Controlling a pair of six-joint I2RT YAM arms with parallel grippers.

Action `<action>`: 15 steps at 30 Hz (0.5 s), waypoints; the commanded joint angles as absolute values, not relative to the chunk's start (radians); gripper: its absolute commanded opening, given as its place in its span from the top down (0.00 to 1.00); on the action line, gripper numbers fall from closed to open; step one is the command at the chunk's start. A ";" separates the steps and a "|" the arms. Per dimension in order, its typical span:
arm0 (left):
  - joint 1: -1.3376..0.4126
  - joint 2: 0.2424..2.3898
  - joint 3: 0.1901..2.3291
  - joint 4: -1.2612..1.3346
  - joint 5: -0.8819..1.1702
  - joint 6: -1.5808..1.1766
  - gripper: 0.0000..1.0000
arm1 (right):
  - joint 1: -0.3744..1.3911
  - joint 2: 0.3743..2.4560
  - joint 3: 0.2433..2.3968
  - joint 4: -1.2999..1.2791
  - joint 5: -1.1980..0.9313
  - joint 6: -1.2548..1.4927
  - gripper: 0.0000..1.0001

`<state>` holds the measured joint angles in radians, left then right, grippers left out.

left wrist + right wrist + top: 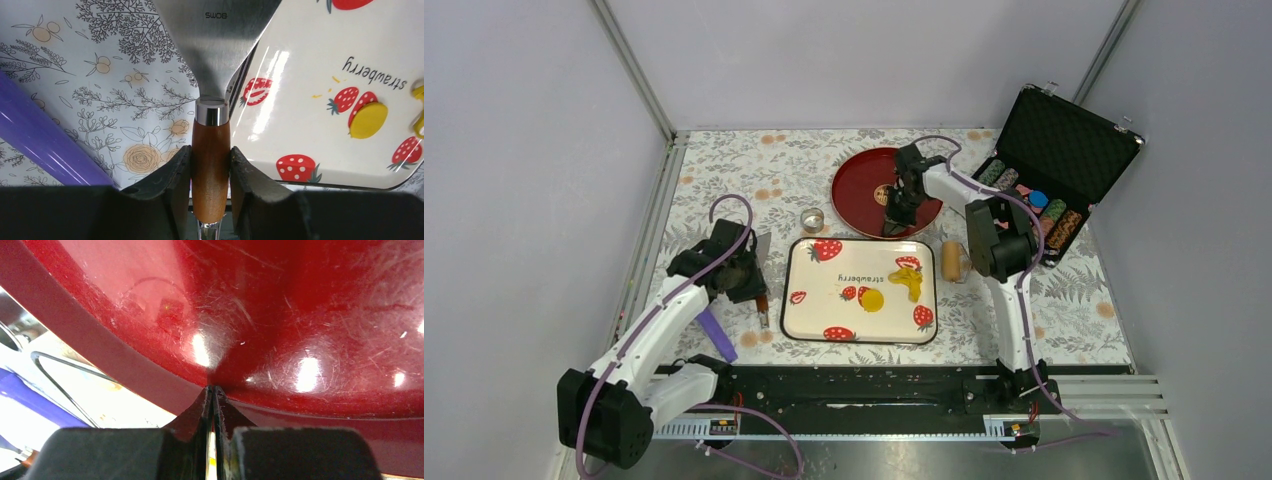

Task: Roll out the dumpling wrappers from the dough

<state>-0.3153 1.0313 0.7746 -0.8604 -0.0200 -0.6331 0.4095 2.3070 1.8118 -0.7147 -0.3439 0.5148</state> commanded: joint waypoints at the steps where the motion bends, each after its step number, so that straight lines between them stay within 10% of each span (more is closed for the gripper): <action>1: -0.324 0.975 0.789 -0.817 0.019 -0.612 1.00 | 0.423 2.234 1.711 -0.750 -0.348 0.464 0.92; 15: -0.401 0.912 0.813 -0.815 0.061 -0.569 1.00 | 0.440 2.109 1.544 -0.703 -0.328 0.433 0.87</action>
